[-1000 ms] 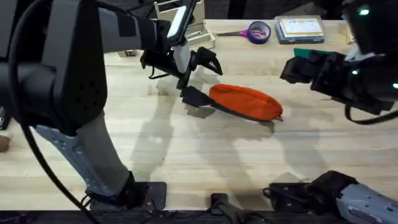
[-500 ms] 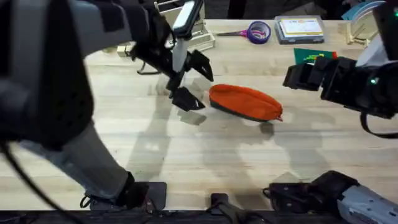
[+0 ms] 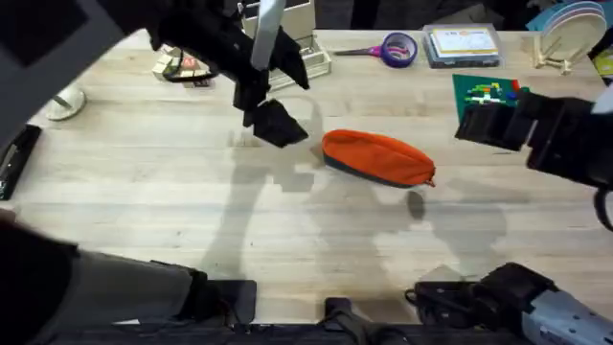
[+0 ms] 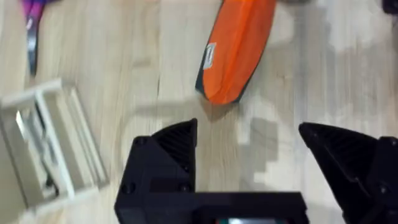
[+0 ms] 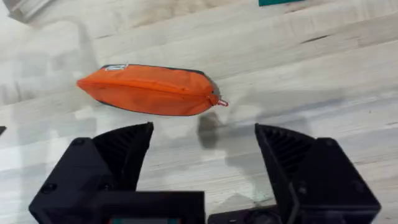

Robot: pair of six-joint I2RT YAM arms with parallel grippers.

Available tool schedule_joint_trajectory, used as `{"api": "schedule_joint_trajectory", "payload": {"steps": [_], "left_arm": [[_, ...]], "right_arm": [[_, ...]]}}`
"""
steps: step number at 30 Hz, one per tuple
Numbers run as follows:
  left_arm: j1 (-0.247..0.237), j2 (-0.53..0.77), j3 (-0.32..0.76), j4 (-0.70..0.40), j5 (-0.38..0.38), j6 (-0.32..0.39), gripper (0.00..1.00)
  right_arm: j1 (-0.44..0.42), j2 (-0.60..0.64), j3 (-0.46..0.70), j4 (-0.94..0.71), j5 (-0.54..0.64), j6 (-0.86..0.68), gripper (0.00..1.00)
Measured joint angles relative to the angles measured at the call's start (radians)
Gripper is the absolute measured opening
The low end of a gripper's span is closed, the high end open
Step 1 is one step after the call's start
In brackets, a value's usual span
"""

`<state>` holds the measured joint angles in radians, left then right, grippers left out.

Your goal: Unzip the bag, pick up the pens from the table one at a time and place them inside, then zip the bag closed.

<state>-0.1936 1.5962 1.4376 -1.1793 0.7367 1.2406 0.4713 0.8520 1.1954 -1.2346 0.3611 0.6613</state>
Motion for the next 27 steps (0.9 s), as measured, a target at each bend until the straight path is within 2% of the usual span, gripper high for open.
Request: {"api": "schedule_joint_trajectory", "payload": {"steps": [9, 19, 23, 27], "left_arm": [[0.000, -0.127, 0.043, -0.003, -0.141, -0.351, 0.995], [0.000, -0.178, 0.063, -0.003, -0.216, -0.653, 0.995], [0.000, -0.178, 0.083, 0.001, -0.235, -0.724, 0.995], [0.000, -0.178, 0.084, 0.006, -0.238, -0.754, 0.995]], "right_arm": [[0.000, -0.042, 0.000, -0.002, -0.001, -0.004, 0.998], [0.000, -0.047, 0.000, -0.008, -0.002, -0.004, 0.997], [0.000, -0.047, 0.000, -0.009, -0.003, -0.004, 0.997], [0.000, -0.047, 0.000, -0.009, -0.003, -0.005, 0.997]]}}
